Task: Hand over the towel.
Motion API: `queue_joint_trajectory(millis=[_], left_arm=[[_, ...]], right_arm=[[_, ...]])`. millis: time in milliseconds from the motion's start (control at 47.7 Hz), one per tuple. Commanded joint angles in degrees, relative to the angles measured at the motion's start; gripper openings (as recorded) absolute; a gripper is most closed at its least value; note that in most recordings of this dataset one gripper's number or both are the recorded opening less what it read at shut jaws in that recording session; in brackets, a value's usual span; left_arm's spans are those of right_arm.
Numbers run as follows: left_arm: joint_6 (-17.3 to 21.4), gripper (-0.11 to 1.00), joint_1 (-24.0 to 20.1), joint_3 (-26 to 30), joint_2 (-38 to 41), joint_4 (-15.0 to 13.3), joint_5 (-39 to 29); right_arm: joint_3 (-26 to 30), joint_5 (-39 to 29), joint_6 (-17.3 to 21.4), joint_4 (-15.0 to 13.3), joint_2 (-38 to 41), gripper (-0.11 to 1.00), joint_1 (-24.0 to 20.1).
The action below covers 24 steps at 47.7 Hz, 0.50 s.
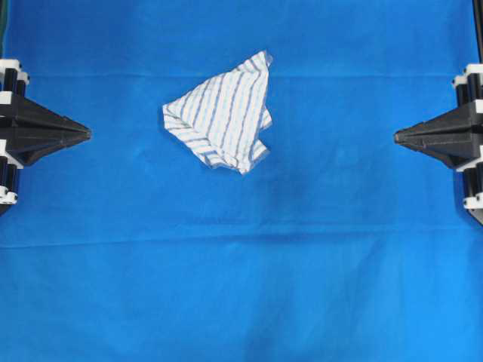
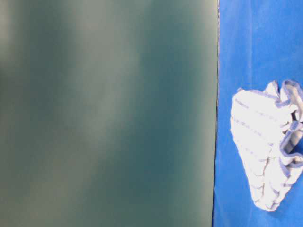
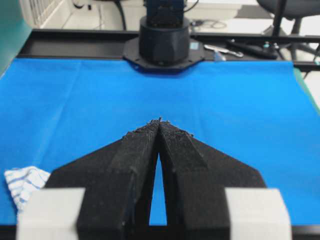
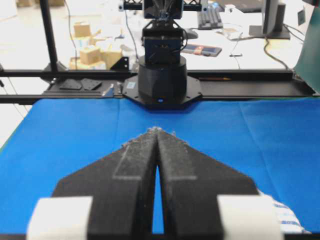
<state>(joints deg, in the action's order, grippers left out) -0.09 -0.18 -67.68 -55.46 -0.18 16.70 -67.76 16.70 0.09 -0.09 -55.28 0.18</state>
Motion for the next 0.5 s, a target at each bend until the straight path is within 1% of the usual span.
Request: queue_joint_trajectory(millis=[0,126,210,482], left_arm=[[-0.35,0.02,0.18,0.79,0.09,-1.23,0.44],[-0.26,0.02,0.0,0.97,-0.35,-1.14,0.88],[-0.26,0.02,-0.88,1.05,-0.09,-1.14,0.97],[-0.26,0.02,-7.56,3.08,4.57,-1.23,1.05]], right_arm=[[2.02,0.44,0.35,0.18,0.35,0.01,-0.09],[2.37,0.35,0.44,0.26,0.26,0.01,-0.09],[2.46,0.35,0.44,0.26,0.35,0.01,-0.09],[2.37,0.26,0.35,0.18,0.44,0.01,-0.09]])
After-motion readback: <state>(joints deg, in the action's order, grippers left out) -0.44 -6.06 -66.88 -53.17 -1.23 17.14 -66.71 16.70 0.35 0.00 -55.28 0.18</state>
